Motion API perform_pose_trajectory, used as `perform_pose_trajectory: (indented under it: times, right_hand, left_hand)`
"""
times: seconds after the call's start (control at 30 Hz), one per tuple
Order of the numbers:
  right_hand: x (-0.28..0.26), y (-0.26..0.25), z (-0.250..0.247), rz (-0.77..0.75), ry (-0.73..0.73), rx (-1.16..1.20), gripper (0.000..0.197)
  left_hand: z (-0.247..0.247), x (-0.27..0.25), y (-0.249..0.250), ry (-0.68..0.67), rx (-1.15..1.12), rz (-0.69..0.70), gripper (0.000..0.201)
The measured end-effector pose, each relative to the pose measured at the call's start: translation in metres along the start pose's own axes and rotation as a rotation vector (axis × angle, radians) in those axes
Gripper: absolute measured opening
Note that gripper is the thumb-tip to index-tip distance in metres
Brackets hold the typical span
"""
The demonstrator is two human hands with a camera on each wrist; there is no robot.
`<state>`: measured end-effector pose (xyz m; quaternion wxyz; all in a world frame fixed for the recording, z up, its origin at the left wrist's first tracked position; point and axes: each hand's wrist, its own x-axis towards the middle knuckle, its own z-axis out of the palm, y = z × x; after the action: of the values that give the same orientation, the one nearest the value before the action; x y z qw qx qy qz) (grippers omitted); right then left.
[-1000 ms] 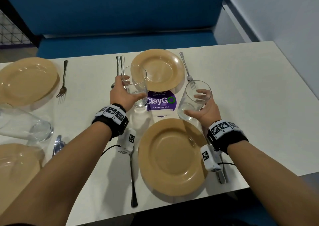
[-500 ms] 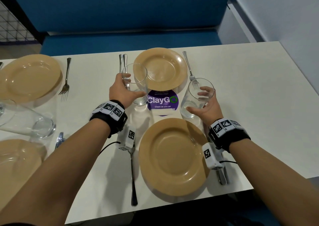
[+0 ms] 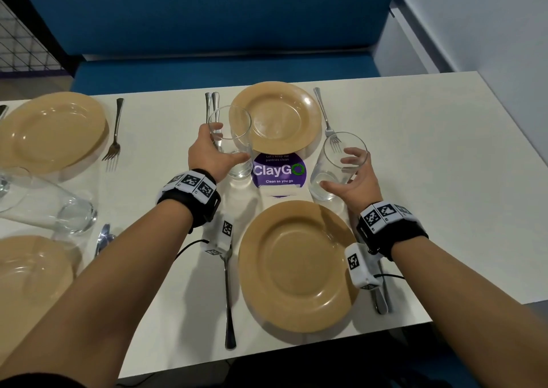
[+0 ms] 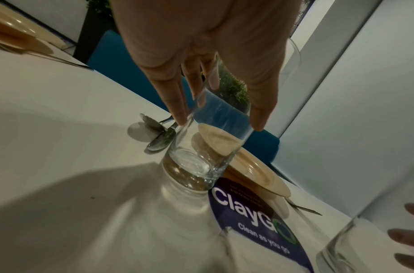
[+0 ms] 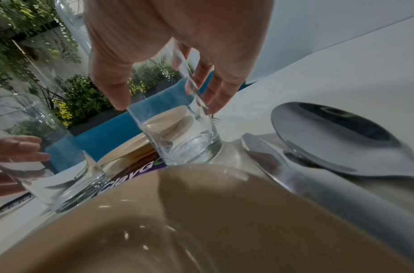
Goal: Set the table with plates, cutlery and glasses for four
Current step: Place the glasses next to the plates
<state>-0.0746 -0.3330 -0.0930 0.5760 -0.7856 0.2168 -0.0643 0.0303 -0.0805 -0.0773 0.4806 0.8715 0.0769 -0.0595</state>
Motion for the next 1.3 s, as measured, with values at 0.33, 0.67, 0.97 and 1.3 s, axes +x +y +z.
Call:
perform_pose_trajectory:
  times: [0.33,0.67,0.97,1.3]
  right_hand:
    - [-0.005,-0.002,-0.010,0.022,0.007,-0.021,0.076]
    - [-0.012,-0.004,-0.012,0.031,-0.011,-0.035,0.071]
    - [-0.016,-0.002,-0.012,0.033,-0.016,-0.033,0.073]
    - [-0.016,-0.002,-0.010,0.034,0.006,-0.034,0.071]
  left_hand:
    - [-0.001,-0.002,0.001,0.012,0.007,0.010,0.077]
    - [-0.003,-0.003,0.004,0.023,0.023,0.010,0.074]
    - [-0.003,-0.005,0.005,0.033,0.036,0.004,0.076]
    - [-0.003,-0.006,0.005,0.030,0.047,0.007,0.075]
